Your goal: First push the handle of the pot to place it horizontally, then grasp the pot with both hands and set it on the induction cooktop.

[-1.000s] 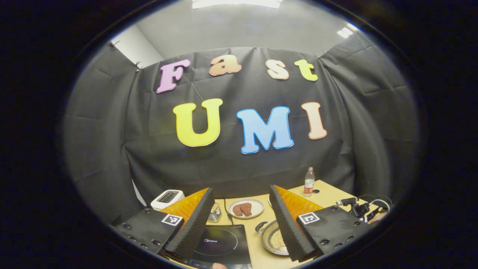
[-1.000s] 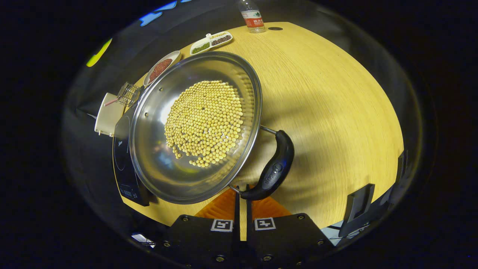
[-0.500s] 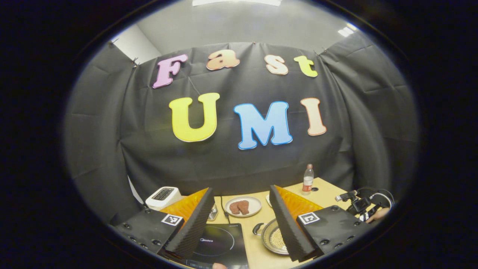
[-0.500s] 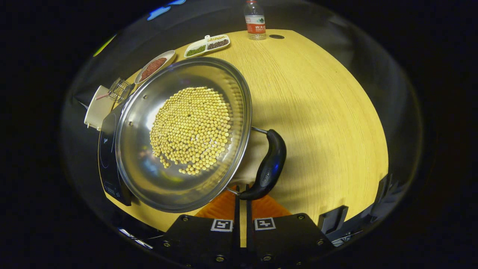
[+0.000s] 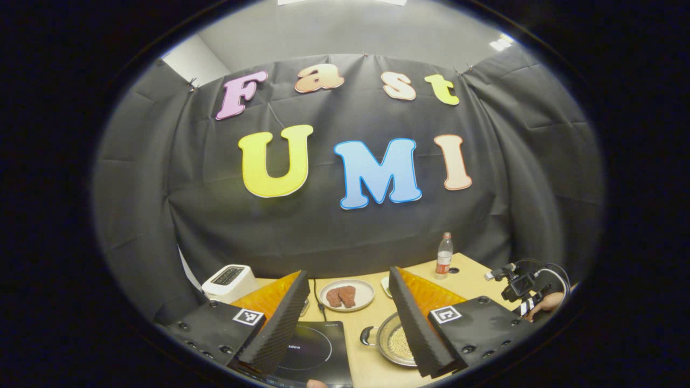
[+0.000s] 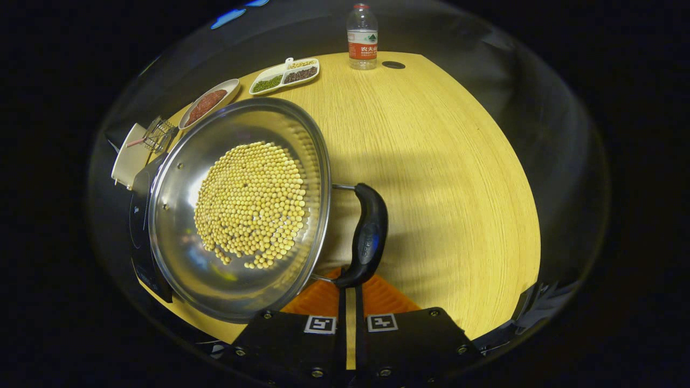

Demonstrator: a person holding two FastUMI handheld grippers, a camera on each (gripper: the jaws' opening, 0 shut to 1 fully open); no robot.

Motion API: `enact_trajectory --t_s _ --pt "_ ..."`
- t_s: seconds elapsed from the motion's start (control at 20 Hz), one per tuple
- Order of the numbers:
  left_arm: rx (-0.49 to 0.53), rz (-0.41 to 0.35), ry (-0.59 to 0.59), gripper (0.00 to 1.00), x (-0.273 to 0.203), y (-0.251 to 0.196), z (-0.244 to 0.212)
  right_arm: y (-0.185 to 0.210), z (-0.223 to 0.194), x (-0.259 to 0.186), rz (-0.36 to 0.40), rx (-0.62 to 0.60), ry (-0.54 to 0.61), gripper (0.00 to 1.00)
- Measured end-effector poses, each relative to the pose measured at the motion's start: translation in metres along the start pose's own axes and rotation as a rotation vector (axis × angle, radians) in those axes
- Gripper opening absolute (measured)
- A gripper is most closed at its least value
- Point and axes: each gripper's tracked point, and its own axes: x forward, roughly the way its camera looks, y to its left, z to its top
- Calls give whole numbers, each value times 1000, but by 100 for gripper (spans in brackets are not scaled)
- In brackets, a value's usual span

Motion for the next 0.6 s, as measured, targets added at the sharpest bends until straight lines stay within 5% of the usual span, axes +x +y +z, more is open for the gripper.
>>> enact_trajectory --t_s 0.6 --pt "-15 6 94 99 36 -11 -50 -10 34 9 2 -21 -45 7"
